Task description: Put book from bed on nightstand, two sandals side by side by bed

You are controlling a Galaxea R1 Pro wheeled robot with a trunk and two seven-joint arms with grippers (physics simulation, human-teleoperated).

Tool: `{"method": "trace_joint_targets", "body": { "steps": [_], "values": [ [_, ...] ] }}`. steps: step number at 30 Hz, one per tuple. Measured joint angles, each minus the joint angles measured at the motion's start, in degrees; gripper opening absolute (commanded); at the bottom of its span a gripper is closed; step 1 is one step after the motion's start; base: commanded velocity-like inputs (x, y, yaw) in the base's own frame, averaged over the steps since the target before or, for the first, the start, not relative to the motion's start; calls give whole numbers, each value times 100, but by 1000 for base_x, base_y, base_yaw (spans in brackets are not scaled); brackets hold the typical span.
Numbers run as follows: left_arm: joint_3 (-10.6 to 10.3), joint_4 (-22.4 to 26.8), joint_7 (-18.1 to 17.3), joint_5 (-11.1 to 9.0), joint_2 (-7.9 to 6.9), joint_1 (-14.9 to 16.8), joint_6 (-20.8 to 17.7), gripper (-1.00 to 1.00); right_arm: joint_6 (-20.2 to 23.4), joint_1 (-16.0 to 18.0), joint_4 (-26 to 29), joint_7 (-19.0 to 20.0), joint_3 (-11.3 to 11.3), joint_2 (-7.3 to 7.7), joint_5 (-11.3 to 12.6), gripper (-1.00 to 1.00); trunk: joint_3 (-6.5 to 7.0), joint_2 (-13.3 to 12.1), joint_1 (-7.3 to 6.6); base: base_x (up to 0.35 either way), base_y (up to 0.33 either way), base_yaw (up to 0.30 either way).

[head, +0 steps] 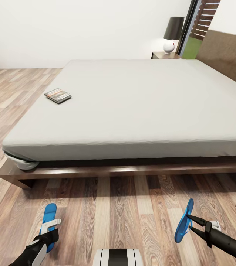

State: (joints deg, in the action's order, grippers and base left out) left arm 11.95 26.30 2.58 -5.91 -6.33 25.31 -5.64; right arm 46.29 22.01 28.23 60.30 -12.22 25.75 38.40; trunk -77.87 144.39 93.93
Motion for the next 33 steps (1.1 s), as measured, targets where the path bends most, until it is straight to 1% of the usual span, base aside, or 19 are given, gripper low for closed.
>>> {"method": "trace_joint_targets", "body": {
  "steps": [5, 7, 8, 9, 10, 14, 16, 18, 22, 26, 33],
  "values": [
    [-13, -5, 6, 18, -15, 1, -20, -100, -5, -1, -1, -14, 0, -8, 0, -100, 0, 0, 0, 11, 0, 0],
    [-16, -5, 8, 124, -17, 0, -22, -100, -8, 1, 0, -16, 0, -8, -1, -100, 0, 0, -1, 166, 0, 0],
    [-18, -5, 9, 208, -21, 0, -23, -100, -8, 0, 0, -17, 0, -9, -1, -100, 0, 0, -2, 247, 16, 0],
    [-18, -5, 9, 308, -24, 0, -23, -100, -9, -2, 0, -17, 0, -9, -1, -100, 0, 0, -2, 286, 53, 0],
    [-18, -4, 8, 451, -26, 0, -24, -100, -11, 0, -1, -18, 0, -9, 1, -100, 0, 0, -3, 285, 55, 0],
    [-20, -11, 0, 599, -28, 0, -19, -100, -16, 0, -2, -18, 0, -9, 0, -100, 0, 0, -1, 125, 23, 0],
    [-20, -13, -1, 623, -32, -5, -10, -100, -17, 0, -4, -18, 0, -9, 0, -100, 0, 0, 0, 31, 6, 0],
    [-17, -14, -5, 641, -98, -7, -2, -100, -17, 1, -2, -21, 0, -9, -1, -100, 0, 0, -1, 89, 40, 0],
    [-18, -25, -10, 639, -163, -9, 2, -100, -25, 2, -2, -20, 1, -9, -1, -100, 0, 0, -2, 206, 143, 0],
    [-19, -30, -11, 639, -176, -12, 12, -100, -27, -2, -1, -4, 0, -9, 0, -100, 0, 0, -1, 137, 124, 0],
    [-13, -31, -11, 639, -178, -18, 20, -100, -27, 1, -6, -5, 0, -9, 0, -100, 0, 0, 0, 13, 36, 0]
  ]
}}
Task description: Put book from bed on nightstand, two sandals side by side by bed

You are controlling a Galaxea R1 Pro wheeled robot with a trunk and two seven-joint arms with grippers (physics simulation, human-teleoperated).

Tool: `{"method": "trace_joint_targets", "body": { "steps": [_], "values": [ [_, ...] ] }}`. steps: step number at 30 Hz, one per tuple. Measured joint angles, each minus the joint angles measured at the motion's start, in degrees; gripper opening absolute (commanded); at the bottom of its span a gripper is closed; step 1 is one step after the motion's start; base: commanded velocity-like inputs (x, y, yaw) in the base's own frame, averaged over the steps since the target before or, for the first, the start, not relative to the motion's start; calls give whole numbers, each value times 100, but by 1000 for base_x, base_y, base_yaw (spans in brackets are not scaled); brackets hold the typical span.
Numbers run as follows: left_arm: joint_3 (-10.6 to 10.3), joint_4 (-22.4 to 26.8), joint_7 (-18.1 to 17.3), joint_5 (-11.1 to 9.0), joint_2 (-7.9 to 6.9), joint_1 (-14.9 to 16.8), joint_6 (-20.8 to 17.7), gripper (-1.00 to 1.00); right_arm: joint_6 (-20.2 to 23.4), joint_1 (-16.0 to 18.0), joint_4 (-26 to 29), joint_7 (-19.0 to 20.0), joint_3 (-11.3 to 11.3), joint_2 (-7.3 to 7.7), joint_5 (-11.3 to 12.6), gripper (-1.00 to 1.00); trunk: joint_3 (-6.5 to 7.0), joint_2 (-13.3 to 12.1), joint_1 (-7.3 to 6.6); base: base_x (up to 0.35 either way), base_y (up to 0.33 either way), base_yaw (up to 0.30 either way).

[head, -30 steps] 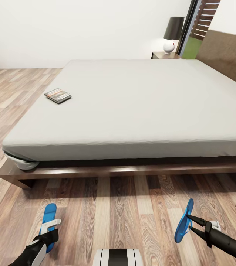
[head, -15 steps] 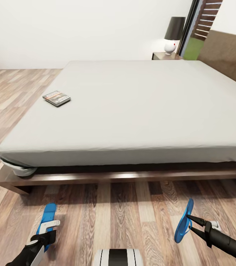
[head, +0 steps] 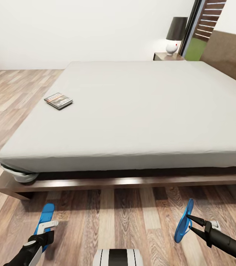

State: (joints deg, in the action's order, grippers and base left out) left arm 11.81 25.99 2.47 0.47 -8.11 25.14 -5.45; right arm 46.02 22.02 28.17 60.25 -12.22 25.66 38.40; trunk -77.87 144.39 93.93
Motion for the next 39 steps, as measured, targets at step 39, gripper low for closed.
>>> {"method": "trace_joint_targets", "body": {
  "steps": [39],
  "values": [
    [25, -1, 1, -25, 9, 0, 0, -100, -5, -3, 3, -1, 1, 0, -7, -100, -443, 27, 52, -15, 55, 0]
  ]
}}
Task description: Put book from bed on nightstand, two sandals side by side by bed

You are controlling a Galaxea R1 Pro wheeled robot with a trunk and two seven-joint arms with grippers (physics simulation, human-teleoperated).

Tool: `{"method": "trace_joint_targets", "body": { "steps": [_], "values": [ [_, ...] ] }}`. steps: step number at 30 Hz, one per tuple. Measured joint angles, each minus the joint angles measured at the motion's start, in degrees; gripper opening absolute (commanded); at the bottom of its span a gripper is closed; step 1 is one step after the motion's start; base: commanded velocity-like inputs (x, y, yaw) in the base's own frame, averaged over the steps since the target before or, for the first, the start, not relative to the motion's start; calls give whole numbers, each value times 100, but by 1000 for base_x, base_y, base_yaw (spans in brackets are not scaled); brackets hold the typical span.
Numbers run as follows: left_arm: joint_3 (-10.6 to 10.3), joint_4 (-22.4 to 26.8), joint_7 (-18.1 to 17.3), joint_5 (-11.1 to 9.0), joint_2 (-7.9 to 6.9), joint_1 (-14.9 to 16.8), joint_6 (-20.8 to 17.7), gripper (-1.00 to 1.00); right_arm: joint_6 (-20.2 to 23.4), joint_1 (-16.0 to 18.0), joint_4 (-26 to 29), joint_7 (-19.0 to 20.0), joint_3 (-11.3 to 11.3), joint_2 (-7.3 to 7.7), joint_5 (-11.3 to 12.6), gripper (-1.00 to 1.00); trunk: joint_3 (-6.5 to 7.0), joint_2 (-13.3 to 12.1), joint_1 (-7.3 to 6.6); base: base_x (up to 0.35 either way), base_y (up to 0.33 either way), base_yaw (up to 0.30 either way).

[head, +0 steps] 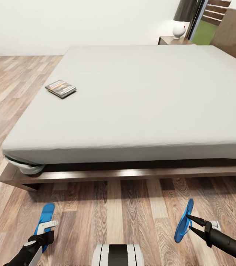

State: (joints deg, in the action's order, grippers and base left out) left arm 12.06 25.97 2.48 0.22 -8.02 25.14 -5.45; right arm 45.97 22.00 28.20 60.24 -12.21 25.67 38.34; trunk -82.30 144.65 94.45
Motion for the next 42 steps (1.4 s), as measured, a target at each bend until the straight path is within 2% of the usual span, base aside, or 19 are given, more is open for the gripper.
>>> {"method": "trace_joint_targets", "body": {
  "steps": [8, 14, 27, 36, 42],
  "values": [
    [4, 0, 0, -7, 0, 0, 1, -100, -6, 2, 2, -2, 0, 0, -1, -100, -177, 11, 21, 0, 0, 0],
    [4, 1, 0, -6, 0, 0, 3, -100, -3, 0, 3, -2, -1, 0, 6, -100, -178, 11, 20, 0, 0, 0],
    [4, 0, 0, -7, 0, 0, 1, -100, -7, 3, 2, -2, 0, 0, 0, -100, -466, 28, 54, 0, 0, 0],
    [4, 1, 0, -6, 0, 0, 1, -100, -3, 1, 3, -2, -1, -1, 6, -100, -466, 28, 54, 0, 0, 0],
    [4, 0, 0, -7, 0, 0, 1, -100, -7, 1, 2, -2, 1, 0, -1, -100, -599, 36, 70, 0, 0, 0]
  ]
}}
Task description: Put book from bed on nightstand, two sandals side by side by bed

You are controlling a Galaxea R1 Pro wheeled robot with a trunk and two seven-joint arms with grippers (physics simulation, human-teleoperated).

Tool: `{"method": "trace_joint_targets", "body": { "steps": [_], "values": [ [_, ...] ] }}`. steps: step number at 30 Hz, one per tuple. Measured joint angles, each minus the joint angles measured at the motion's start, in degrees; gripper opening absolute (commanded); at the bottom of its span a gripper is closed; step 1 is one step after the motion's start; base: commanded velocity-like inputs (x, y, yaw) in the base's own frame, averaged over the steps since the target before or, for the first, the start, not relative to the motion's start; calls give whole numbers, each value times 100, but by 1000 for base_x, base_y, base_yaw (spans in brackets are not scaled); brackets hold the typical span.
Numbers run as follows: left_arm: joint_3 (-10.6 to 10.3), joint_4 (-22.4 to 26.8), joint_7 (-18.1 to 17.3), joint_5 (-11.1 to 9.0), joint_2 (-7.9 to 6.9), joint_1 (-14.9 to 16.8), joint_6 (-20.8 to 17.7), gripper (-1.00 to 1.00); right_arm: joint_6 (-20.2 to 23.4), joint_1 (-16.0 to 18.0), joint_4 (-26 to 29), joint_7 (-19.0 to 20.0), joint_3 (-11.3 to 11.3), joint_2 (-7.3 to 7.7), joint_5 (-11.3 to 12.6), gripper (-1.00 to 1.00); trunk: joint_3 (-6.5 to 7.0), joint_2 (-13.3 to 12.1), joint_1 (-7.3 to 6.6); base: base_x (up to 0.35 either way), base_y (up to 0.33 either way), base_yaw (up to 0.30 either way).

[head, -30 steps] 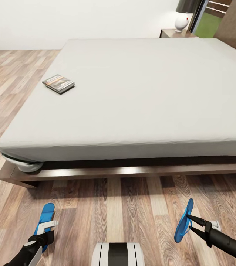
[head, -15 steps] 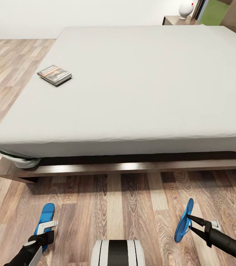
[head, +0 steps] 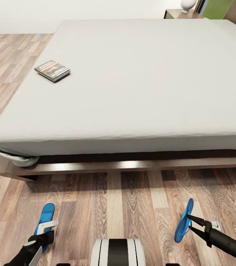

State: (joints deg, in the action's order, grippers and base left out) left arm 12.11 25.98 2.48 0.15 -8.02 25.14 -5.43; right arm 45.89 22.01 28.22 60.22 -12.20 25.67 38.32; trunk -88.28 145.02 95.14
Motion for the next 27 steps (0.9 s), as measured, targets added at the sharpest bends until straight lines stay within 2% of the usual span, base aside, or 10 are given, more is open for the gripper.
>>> {"method": "trace_joint_targets", "body": {
  "steps": [5, 15, 27],
  "values": [
    [0, 0, 0, 0, 0, 0, 1, -100, 0, 1, -2, 0, 0, -3, 0, -100, -111, 7, 13, 0, 0, 0],
    [-9, 1, 7, 1, 0, 0, 8, -100, 4, 0, -1, 0, -3, -1, 9, -100, -111, 7, 13, 0, 0, 0],
    [0, 1, 9, 0, 0, 0, 25, -100, 4, 2, -2, -8, -2, -3, 8, -100, -111, 7, 12, 113, 10, 0]
  ]
}}
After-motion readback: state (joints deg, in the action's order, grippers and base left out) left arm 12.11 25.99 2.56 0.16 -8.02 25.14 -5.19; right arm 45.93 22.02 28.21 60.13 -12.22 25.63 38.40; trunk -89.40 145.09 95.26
